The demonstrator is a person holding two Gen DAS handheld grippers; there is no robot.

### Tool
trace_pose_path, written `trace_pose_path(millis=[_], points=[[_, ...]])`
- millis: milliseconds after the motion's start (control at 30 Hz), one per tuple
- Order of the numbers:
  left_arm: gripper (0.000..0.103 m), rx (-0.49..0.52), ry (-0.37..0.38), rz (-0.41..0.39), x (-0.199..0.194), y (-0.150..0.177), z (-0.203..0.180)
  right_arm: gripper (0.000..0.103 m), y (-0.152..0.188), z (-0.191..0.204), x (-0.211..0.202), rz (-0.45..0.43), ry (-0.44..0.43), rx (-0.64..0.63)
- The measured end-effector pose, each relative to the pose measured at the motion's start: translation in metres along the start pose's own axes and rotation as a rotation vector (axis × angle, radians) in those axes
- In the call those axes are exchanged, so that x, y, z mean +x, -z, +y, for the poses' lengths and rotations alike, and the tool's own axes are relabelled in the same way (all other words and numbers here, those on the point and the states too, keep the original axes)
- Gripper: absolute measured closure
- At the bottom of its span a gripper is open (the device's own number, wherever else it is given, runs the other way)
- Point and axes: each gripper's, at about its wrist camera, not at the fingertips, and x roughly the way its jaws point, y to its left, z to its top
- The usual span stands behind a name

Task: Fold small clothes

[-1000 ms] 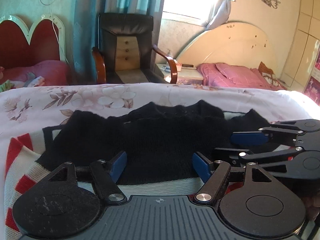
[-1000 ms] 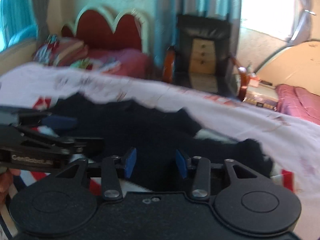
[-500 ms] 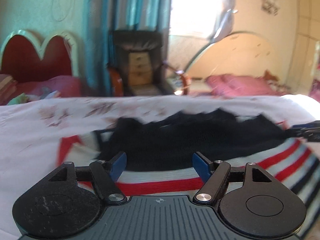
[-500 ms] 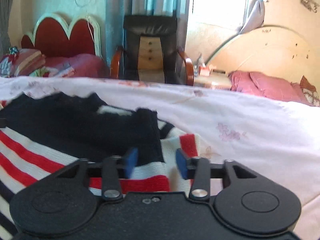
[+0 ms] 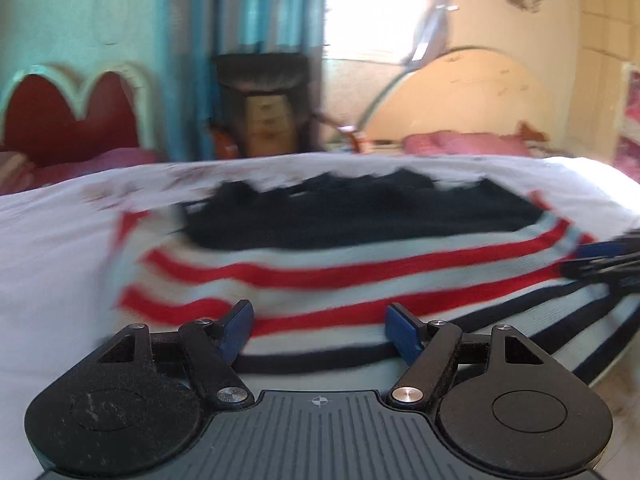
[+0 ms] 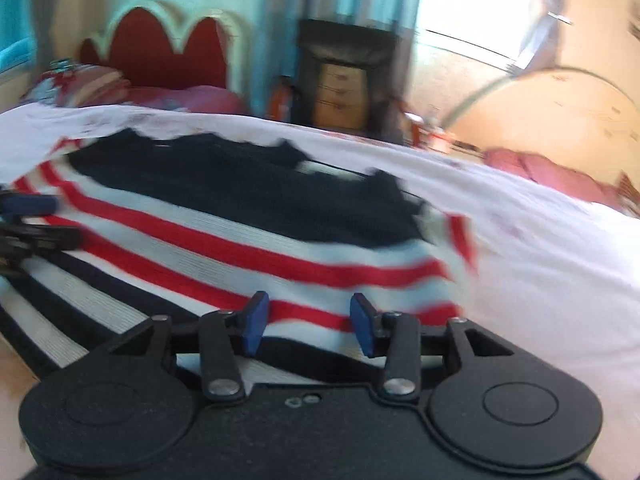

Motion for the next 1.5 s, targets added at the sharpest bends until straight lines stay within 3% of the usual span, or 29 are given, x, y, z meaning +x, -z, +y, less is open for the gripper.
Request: trace_pose_path(millis=[100,200,300,467,533,600,700,767,867,933,1000,1033,1067,1167,1233,1300,1500], points=[[0.03,-0.083,0.035,-0.004,-0.005,0.008,0.025,0.061,0.015,-0.016,-0.006,0.001,0.019,0.026],[0.03,-0.07,0.006,-0.01,-0.016,0.002,0.013,0.065,0.007,-0.004,-0.01,-0.002,0.063,0.023],[0.03,-0.061,0.072,-0.045,-0.025,0.0,-0.012,0.065,0.003,0.013,-0.032,-0.094,-0.028,0.075],[0.03,-0.043,0.09,0.014,-0.014,0.007,-0.047,0.067,0.007,0.053,-0.026,-0.064,-0.118,0.015],[0.024,0.013,0.063,0.014,-0.013,0.014,-0.057,0.066,0.013,0.065,-0.019,-0.014,-0.116,-0.004],[0.024,0.054,0.046,0.018,-0.023,0.018,-0.064,0.066,0.023,0.073,-0.019,-0.039,-0.09,-0.077],[0.024,0.017,0.06,-0.018,-0.042,0.02,-0.054,0.066,0.028,0.079,-0.032,-0.034,-0.065,-0.124],[0.024,0.003,0.041,-0.002,-0.042,0.026,-0.046,0.066,0.03,0.077,-0.043,-0.055,-0.102,-0.107],[0.024,-0.021,0.016,-0.001,-0.047,0.03,-0.032,0.066,0.041,0.074,-0.038,-0.01,-0.097,-0.114],[0.024,-0.024,-0.042,0.004,-0.053,0.034,-0.017,0.068,0.043,0.059,-0.044,-0.004,-0.108,-0.074],[0.024,-0.052,-0.085,0.039,-0.054,0.043,0.005,0.078,0.05,0.038,-0.053,0.007,-0.042,-0.045],[0.024,-0.091,-0.065,0.041,-0.056,0.049,0.02,0.085,0.056,0.025,-0.055,0.015,0.0,-0.031],[0.024,-0.113,-0.048,0.031,-0.059,0.053,0.029,0.086,0.062,0.011,-0.056,0.02,0.025,-0.006],[0.024,-0.083,-0.065,0.042,-0.059,0.051,0.027,0.087,0.073,-0.019,-0.063,0.019,-0.005,0.088],[0.024,-0.092,-0.074,0.024,-0.063,0.046,0.023,0.087,0.069,-0.014,-0.066,0.026,0.011,0.069],[0.024,-0.069,-0.105,0.057,-0.054,0.052,0.024,0.086,0.067,-0.013,-0.074,0.004,0.029,0.088],[0.024,-0.072,-0.109,0.066,-0.053,0.05,0.024,0.086,0.076,-0.018,-0.065,0.044,0.045,0.091]])
